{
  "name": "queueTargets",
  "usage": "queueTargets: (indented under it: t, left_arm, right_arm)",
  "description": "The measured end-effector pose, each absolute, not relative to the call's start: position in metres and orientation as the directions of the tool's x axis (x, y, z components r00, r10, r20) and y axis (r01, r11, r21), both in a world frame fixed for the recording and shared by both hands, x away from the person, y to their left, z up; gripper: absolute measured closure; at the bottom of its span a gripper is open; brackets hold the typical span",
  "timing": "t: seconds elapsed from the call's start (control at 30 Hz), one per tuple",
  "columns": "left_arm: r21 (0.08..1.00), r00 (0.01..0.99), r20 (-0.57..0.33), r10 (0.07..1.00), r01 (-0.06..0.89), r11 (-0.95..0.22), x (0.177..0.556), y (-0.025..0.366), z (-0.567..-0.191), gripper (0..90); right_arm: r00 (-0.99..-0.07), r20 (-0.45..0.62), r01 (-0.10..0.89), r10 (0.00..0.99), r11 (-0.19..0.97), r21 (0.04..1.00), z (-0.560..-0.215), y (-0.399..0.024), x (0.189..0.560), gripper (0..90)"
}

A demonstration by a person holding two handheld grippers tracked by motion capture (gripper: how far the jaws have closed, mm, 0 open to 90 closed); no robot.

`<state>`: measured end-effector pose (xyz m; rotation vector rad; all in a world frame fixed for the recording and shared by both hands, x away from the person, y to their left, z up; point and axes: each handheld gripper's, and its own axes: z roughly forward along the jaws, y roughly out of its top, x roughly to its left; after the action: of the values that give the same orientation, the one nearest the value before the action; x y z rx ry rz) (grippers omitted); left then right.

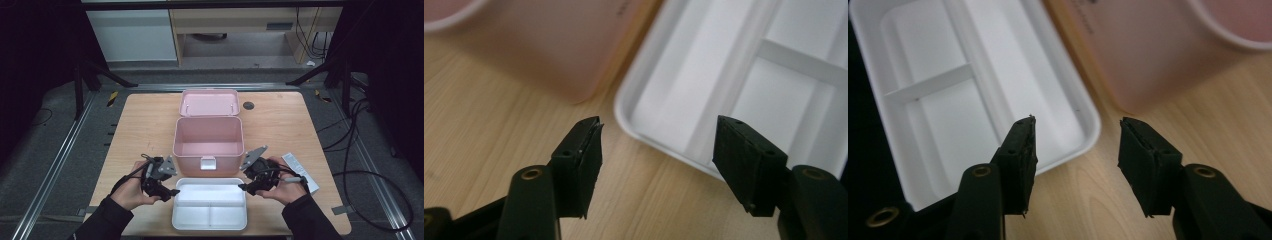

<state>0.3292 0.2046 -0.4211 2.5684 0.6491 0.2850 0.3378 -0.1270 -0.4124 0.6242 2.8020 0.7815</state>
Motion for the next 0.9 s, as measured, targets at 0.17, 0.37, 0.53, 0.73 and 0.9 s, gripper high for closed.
queueTargets:
  t: [0.17, 0.37, 0.53, 0.73, 0.9]
  left_arm:
    - [0.589, 0.744, 0.063, 0.665, 0.510, -0.627, 0.336, 0.231, -0.426, 27.6]
    - [0.636, 0.642, 0.064, 0.764, 0.564, -0.527, 0.343, 0.255, -0.439, 24.1]
    - [0.640, 0.576, 0.048, 0.816, 0.610, -0.468, 0.350, 0.271, -0.448, 23.4]
    - [0.620, 0.564, 0.044, 0.825, 0.632, -0.465, 0.352, 0.278, -0.454, 23.4]
    - [0.596, 0.564, 0.047, 0.824, 0.647, -0.477, 0.353, 0.280, -0.460, 24.1]
  right_arm:
    - [-0.827, -0.056, 0.423, 0.559, 0.684, 0.594, -0.402, -0.148, 0.345, 43.7]
    - [-0.748, -0.063, 0.471, 0.661, 0.595, 0.650, -0.391, -0.175, 0.351, 38.4]
    - [-0.666, -0.086, 0.527, 0.741, 0.548, 0.650, -0.384, -0.199, 0.354, 35.0]
    - [-0.601, -0.072, 0.621, 0.796, 0.522, 0.584, -0.383, -0.227, 0.358, 30.6]
    - [-0.556, -0.069, 0.702, 0.828, 0.513, 0.493, -0.391, -0.243, 0.359, 25.1]
